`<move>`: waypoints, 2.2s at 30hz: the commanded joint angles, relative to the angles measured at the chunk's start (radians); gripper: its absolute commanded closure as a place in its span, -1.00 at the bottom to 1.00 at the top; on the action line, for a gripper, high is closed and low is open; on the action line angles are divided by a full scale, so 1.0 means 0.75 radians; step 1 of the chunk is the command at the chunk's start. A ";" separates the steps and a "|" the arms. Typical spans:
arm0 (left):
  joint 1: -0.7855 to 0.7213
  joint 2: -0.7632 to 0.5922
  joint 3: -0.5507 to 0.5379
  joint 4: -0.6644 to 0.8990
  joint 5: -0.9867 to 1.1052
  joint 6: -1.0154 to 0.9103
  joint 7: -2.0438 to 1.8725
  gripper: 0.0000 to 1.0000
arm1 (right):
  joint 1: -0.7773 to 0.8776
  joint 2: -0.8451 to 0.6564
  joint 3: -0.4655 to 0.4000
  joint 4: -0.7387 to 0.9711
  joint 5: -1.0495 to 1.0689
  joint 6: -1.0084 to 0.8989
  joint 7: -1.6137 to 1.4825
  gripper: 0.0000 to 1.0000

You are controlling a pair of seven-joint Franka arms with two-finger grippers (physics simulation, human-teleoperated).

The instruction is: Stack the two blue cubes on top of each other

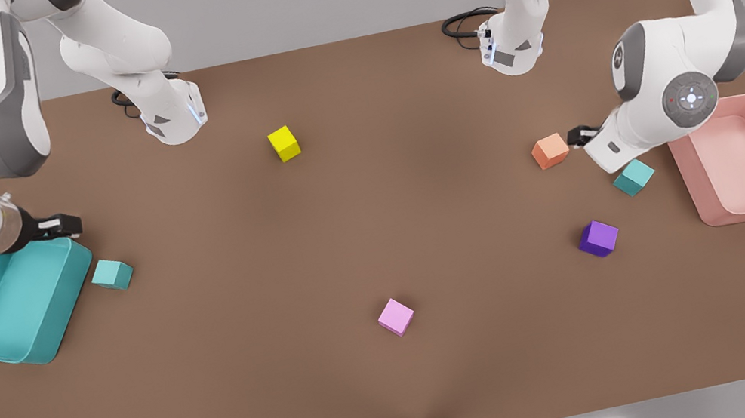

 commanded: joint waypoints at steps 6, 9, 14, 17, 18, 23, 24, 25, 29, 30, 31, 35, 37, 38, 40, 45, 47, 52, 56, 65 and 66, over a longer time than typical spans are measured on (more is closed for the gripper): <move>-0.007 0.002 0.000 0.001 0.001 -0.013 0.172 -1.00 | 0.111 0.151 -0.008 -0.232 -0.077 0.041 -0.375 -1.00; 0.001 0.002 0.000 0.003 0.001 -0.015 0.175 -1.00 | 0.046 0.276 -0.012 -0.277 -0.126 0.297 -1.139 -1.00; 0.077 0.039 0.000 0.050 -0.001 -0.011 0.177 -1.00 | -0.173 0.235 -0.010 -0.643 -0.097 0.814 -0.974 -1.00; 0.077 0.051 0.000 0.050 -0.003 -0.011 0.177 -1.00 | -0.245 0.245 -0.012 -0.719 -0.066 0.922 -0.555 -1.00; 0.079 0.051 0.000 0.050 -0.003 -0.011 0.177 -1.00 | -0.277 0.245 -0.010 -0.748 -0.036 0.953 -0.523 -1.00; 0.077 0.059 0.000 0.050 -0.003 -0.011 0.177 -1.00 | -0.339 0.224 -0.014 -0.858 0.003 1.115 -0.341 -1.00; 0.077 0.059 0.000 0.050 -0.005 -0.011 0.177 -1.00 | -0.365 0.206 -0.014 -0.913 0.003 1.172 -0.278 -1.00; 0.077 0.059 0.000 0.050 -0.005 -0.011 0.177 -1.00 | -0.382 0.173 -0.014 -0.958 0.003 1.190 -0.227 -1.00; 0.077 0.059 0.000 0.050 -0.003 -0.013 0.179 -1.00 | -0.412 0.132 -0.016 -1.032 0.005 1.188 -0.037 -1.00; 0.077 0.059 0.000 0.050 -0.003 -0.013 0.179 -1.00 | -0.412 0.134 -0.016 -1.040 0.005 1.186 0.053 -1.00; 0.077 0.059 0.000 0.050 -0.003 -0.013 0.177 -1.00 | -0.412 0.141 -0.016 -1.040 0.005 1.188 0.094 -1.00; 0.077 0.067 0.000 0.050 -0.003 -0.011 0.179 -1.00 | -0.410 0.181 -0.014 -1.040 0.030 1.209 0.164 -1.00; 0.079 0.069 0.000 0.050 -0.003 -0.013 0.179 -1.00 | -0.410 0.196 -0.016 -1.042 0.032 1.225 0.186 -1.00; 0.077 0.069 0.000 0.050 -0.003 -0.011 0.179 -1.00 | -0.412 0.196 -0.016 -1.048 0.032 1.227 0.199 -1.00; 0.079 0.073 0.000 0.050 -0.003 -0.013 0.177 -1.00 | -0.417 0.177 -0.018 -1.079 0.032 1.225 0.313 -1.00; 0.079 0.076 0.000 0.050 -0.003 -0.013 0.179 -1.00 | -0.429 0.208 -0.024 -1.095 0.020 1.217 0.479 -1.00; 0.079 0.076 0.000 0.050 -0.001 -0.013 0.179 -1.00 | -0.435 0.214 -0.028 -1.095 0.020 1.213 0.485 -1.00; 0.073 0.076 -0.002 0.058 -0.005 -0.013 0.170 -1.00 | -0.433 0.288 -0.032 -1.079 0.018 1.225 0.501 -1.00; 0.073 0.076 -0.002 0.062 -0.001 -0.013 0.172 -1.00 | -0.435 0.325 -0.049 -1.057 0.015 1.227 0.501 -1.00; 0.079 0.096 0.000 0.080 -0.005 0.028 0.166 -1.00 | -0.427 0.400 -0.059 -0.991 0.007 1.278 0.477 -0.24; 0.085 0.100 0.000 0.088 -0.024 0.072 0.166 -1.00 | -0.423 0.390 -0.051 -0.991 0.007 1.274 0.479 -0.16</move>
